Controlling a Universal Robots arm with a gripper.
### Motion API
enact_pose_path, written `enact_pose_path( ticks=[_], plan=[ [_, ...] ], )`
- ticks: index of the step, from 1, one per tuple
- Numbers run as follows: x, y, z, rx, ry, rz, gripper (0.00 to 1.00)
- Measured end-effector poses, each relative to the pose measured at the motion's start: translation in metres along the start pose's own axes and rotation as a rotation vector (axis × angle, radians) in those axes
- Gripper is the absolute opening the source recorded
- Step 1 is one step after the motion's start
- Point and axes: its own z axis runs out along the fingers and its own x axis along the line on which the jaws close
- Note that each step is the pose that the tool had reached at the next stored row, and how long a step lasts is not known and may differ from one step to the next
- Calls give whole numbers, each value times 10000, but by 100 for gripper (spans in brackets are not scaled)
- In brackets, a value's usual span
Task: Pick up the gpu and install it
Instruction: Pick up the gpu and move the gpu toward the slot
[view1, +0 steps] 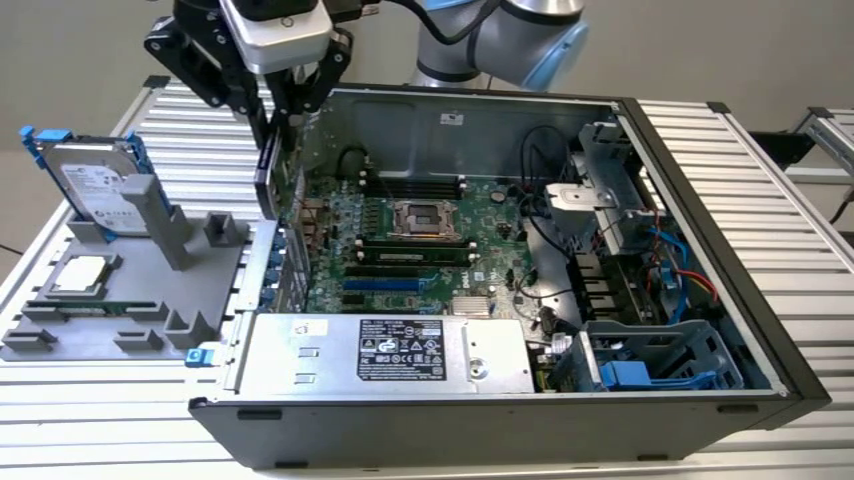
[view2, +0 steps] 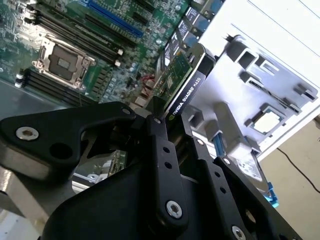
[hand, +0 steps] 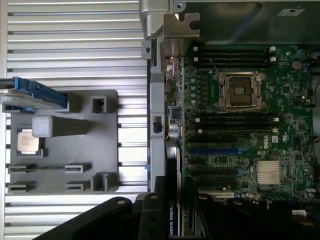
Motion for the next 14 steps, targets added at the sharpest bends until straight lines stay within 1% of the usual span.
enact_pose_path(
  ticks=[14],
  plan=[
    [-212, 6, -1, -1, 0, -1, 0]
  ],
)
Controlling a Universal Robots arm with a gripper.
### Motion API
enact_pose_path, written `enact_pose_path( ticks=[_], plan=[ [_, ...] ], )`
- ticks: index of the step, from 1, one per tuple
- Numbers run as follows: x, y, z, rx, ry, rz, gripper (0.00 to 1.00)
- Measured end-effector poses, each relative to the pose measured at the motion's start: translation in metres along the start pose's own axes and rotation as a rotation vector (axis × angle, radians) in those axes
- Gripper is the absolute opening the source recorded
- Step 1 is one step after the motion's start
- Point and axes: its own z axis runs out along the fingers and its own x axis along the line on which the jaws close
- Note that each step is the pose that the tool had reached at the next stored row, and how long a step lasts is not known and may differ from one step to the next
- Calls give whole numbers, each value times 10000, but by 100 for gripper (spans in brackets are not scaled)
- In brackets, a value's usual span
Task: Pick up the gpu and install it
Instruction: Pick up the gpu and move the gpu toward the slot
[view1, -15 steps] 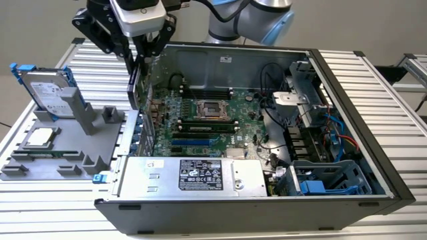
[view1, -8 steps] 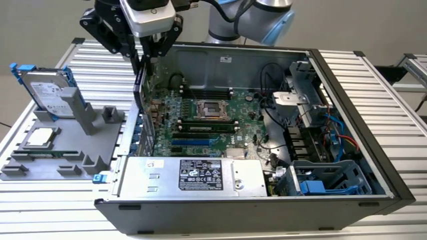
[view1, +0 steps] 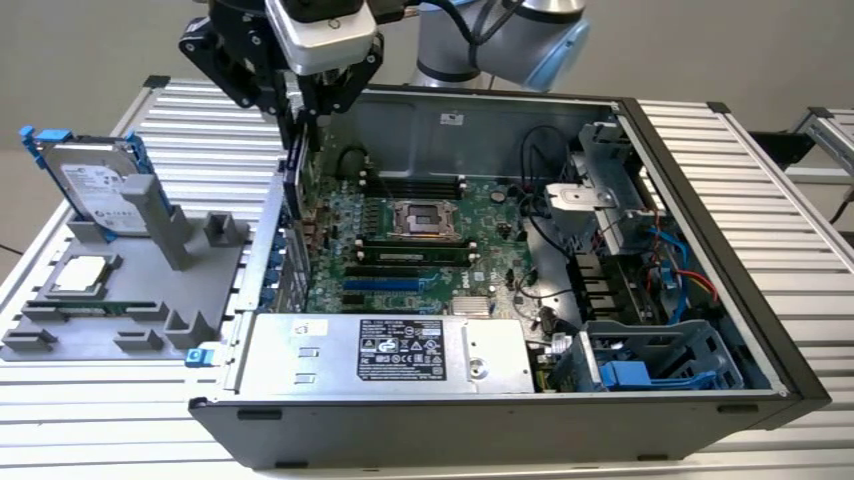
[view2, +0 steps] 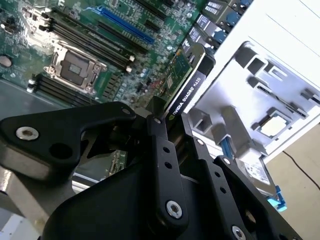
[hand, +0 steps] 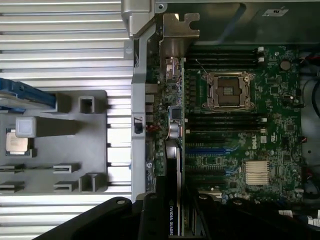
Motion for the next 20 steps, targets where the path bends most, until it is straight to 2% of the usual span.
enact_pose_path(
  ticks=[20],
  plan=[
    [-283, 8, 1, 0, 0, 1, 0]
  ],
)
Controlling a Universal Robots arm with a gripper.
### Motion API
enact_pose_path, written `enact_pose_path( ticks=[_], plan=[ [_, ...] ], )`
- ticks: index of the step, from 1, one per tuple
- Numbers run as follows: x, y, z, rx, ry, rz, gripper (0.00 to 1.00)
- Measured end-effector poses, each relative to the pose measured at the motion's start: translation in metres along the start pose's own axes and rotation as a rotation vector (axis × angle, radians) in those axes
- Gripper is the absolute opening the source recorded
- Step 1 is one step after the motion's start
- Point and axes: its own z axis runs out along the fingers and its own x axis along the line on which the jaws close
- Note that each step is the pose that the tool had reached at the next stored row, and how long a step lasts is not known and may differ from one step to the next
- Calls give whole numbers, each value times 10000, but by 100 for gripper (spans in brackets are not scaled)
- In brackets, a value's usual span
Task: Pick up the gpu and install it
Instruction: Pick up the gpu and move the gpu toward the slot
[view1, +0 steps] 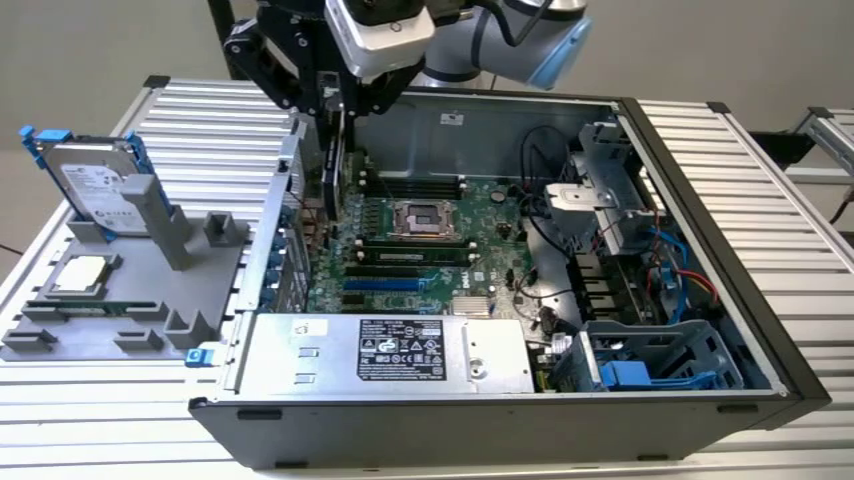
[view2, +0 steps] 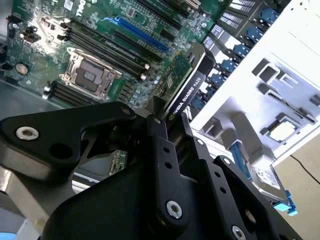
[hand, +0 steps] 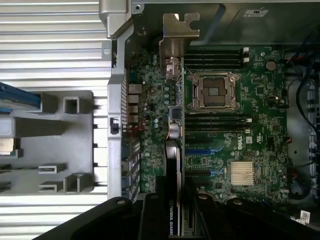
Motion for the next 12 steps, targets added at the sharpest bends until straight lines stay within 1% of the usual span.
enact_pose_path(
  ticks=[12],
  plan=[
    [-175, 5, 1, 0, 0, 0, 0]
  ],
)
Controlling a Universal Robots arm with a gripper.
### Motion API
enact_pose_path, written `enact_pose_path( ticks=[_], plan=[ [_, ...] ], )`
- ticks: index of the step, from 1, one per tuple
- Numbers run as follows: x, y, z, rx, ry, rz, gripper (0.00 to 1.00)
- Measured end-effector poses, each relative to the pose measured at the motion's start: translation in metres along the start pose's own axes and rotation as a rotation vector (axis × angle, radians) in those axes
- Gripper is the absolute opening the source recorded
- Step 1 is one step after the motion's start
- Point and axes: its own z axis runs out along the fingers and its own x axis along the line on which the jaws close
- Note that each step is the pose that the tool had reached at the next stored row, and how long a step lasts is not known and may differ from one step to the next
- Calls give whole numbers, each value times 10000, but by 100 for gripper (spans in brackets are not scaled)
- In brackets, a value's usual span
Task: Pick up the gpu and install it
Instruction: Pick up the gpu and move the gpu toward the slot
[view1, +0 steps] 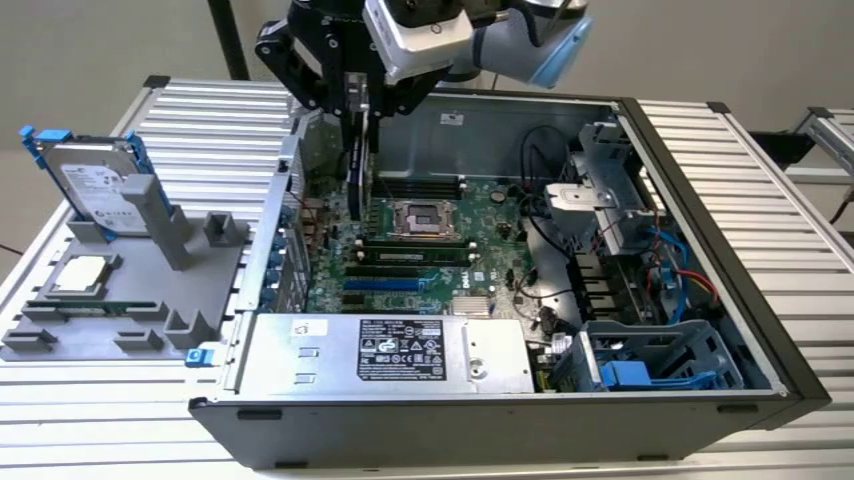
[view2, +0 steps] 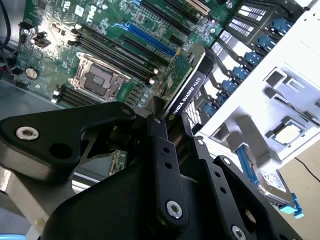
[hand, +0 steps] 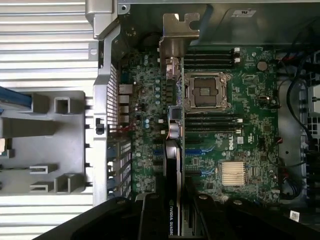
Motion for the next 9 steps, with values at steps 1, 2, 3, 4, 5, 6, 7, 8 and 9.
enact_pose_path(
  ticks=[1, 2, 3, 4, 5, 6, 7, 8, 9],
  plan=[
    [-14, 0, 0, 1, 1, 0, 0],
    [-28, 1, 0, 0, 0, 0, 0],
    [-44, 1, 0, 0, 0, 0, 0],
    [-58, 1, 0, 0, 0, 0, 0],
    [-74, 2, 0, 1, 1, 0, 0],
    [-89, 2, 0, 1, 1, 0, 0],
    [-102, 3, 0, 1, 0, 0, 0],
    [-115, 3, 1, 0, 0, 0, 0],
    [-126, 4, 1, 0, 0, 0, 0]
  ],
)
